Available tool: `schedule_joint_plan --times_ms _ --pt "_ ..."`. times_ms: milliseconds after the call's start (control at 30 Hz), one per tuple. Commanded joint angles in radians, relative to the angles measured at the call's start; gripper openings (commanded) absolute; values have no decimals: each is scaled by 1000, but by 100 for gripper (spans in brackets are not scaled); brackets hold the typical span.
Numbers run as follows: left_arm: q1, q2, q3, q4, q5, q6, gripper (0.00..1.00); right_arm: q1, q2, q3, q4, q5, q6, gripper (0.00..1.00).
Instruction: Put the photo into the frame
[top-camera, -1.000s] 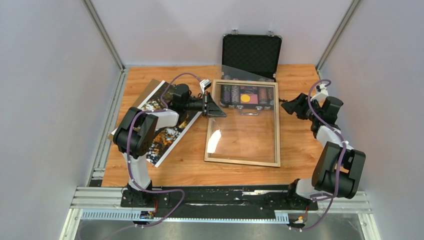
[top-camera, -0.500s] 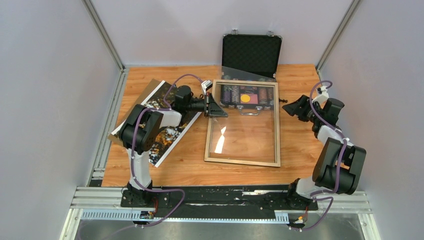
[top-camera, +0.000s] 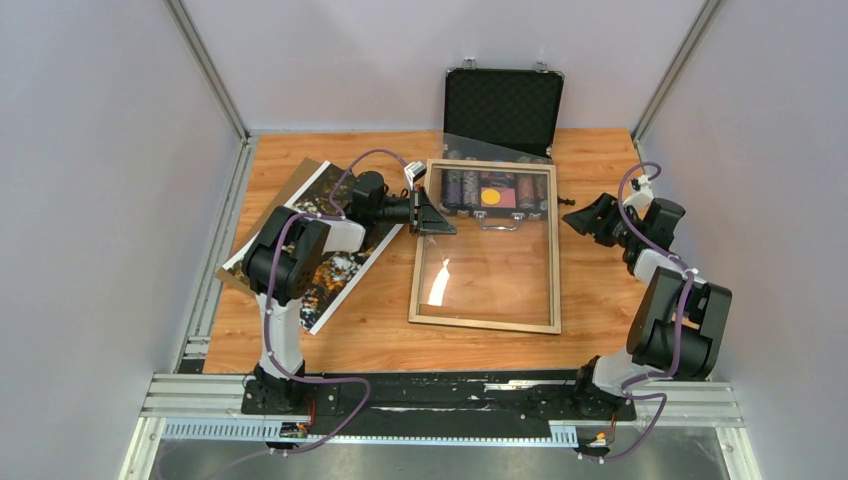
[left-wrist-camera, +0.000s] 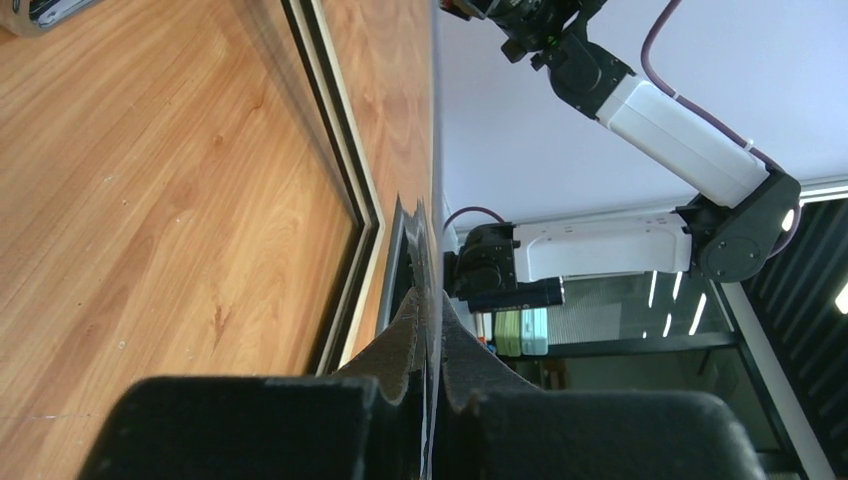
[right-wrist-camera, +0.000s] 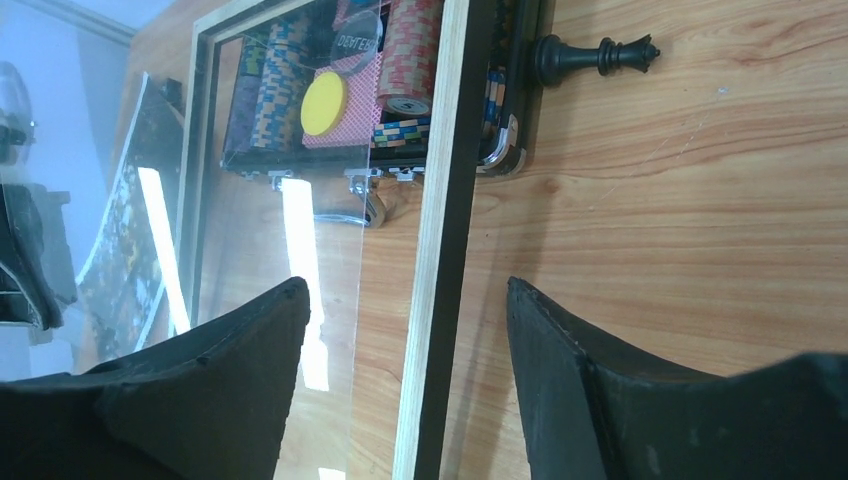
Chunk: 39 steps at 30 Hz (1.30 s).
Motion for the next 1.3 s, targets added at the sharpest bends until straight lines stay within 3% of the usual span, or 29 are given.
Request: schedule_joint_plan --times_ms 0,400,767,1267 --pt "-7 7 42 49 14 26 0 -6 17 -1 49 -28 -1 69" --pt "-7 22 43 37 25 44 0 32 86 15 29 -16 -19 60" --pt "-7 25 45 -1 28 84 0 51 115 27 17 -18 -38 44" --pt "-9 36 53 -16 32 102 0 59 132 41 -1 -20 -52 43"
